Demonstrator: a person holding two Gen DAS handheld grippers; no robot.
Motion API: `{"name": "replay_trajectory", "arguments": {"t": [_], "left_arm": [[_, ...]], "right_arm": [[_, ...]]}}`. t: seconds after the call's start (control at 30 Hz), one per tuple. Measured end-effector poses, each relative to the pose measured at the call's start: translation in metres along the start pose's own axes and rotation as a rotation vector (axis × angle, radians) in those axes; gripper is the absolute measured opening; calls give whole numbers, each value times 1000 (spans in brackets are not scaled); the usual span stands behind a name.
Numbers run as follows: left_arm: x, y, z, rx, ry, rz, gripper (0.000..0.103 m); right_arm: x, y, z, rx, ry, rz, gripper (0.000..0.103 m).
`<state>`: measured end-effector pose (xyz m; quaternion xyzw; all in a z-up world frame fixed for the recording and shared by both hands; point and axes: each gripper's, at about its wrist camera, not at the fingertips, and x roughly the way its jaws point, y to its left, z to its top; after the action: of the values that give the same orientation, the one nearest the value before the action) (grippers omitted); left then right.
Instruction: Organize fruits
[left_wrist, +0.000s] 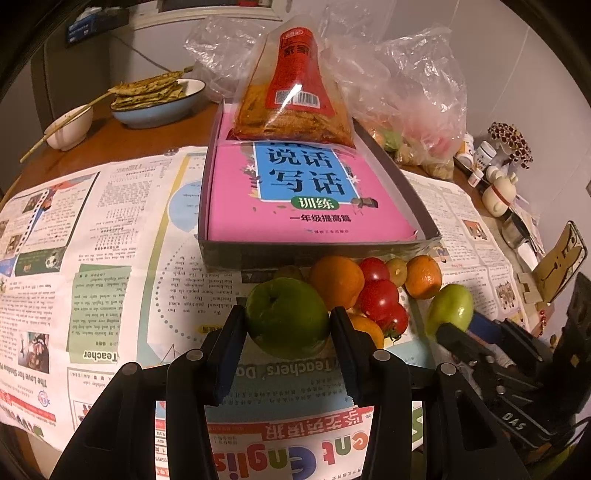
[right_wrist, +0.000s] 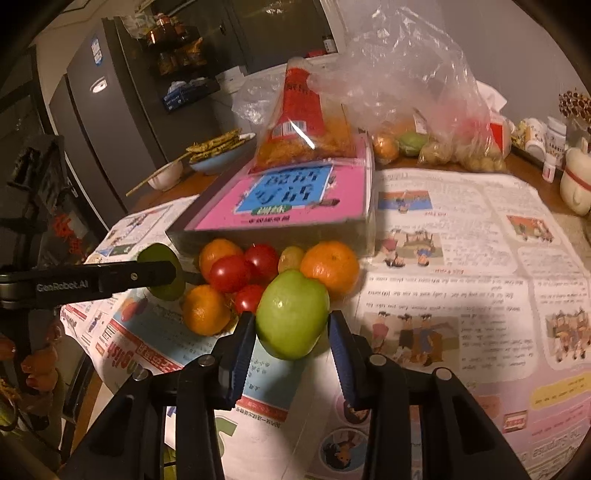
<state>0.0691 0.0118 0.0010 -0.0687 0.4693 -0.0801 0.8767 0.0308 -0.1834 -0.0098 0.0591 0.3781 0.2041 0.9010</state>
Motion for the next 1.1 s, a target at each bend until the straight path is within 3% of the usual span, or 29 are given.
{"name": "replay_trajectory", "arguments": {"t": [0.2,0.27,0.43,0.53,0.73,0.83,0.93,1.1], "left_arm": [[-7,-2,10,10,-27,5,48],[-12,-4,15,19,-50,5,41],[-20,-8,29,34,-101,9,39],[-7,-3,34,21,-71,20,34],[5,11,21,-13,-43,37,34],[1,23,10,-31,-56,69,48],[-9,37,-1,-32,-83,94,49],[-24,59,-5,-56,-127,143,62]], "right_arm": [[-10,-1,17,-10,-27,0,41],[-11,-1,23,-16,-35,-3,41],[-12,0,42,-30,-72,-7,41],[-5,-1,51,-34,-80,-18,41],[0,-3,50,-22,-72,-9,41],[1,-5,48,-15,-67,-4,41],[0,-5,46,-15,-68,0,41],[2,-4,45,-10,-68,10,41]]}}
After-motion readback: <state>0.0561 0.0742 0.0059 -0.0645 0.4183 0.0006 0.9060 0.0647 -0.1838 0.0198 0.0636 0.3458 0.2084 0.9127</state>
